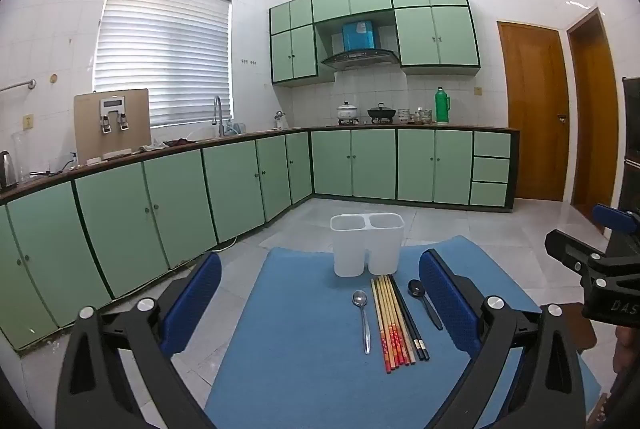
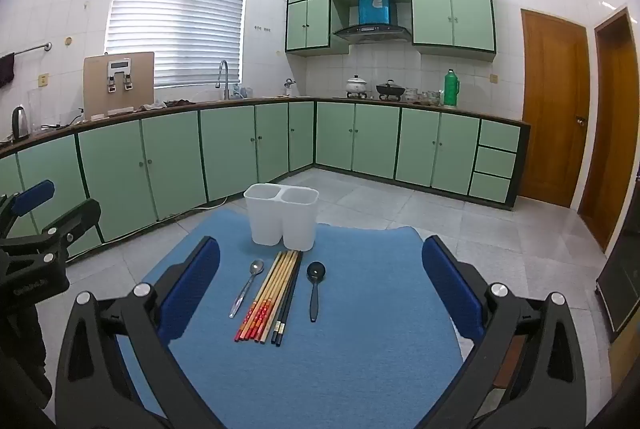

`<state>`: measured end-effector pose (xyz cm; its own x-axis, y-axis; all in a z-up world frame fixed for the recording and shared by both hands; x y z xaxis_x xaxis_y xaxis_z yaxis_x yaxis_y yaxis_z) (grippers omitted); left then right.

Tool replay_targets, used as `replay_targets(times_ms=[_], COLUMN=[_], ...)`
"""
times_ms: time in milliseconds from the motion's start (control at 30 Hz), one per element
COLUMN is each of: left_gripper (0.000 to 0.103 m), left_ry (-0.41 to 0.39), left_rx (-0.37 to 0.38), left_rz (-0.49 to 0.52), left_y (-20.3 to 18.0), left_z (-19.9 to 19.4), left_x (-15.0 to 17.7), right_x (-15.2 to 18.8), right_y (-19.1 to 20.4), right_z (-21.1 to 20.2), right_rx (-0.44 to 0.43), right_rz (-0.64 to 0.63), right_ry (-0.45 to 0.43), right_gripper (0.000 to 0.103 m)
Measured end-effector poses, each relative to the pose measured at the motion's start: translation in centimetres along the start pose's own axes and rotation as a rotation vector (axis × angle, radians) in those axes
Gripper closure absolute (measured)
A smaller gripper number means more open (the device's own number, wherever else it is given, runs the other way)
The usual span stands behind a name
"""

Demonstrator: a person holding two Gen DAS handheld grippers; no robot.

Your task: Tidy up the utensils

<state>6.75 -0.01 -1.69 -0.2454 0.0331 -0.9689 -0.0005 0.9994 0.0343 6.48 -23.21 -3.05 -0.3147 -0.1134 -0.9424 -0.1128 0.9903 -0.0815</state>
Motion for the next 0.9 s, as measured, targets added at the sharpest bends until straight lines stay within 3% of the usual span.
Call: replay_targets(times_ms=[900], left_gripper=[0.006], left_ry=[0.005], left_rx=[0.002], left_rz=[-0.019], left_y=[0.34], left_z=[0.12], left_x=[-0.11], right_x=[0.01], right_y=[-0.03], right_z=[0.11], right_rx=[0.000], right_rz=[0.004], right_ry=[0.003], right_gripper=[0.005])
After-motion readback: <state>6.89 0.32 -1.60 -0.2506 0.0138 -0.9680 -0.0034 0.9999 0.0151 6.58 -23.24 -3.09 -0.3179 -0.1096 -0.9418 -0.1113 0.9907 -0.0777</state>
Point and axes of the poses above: each gripper's, at about its wrist camera, not at the fingertips, and z roughly the way its jaws point, y to its left, x to its underside, the point moved 7 cm from there along z, roughly the way its jaws point, and after that the axes turned 3 degrees about -z, right-handed, at the moved point
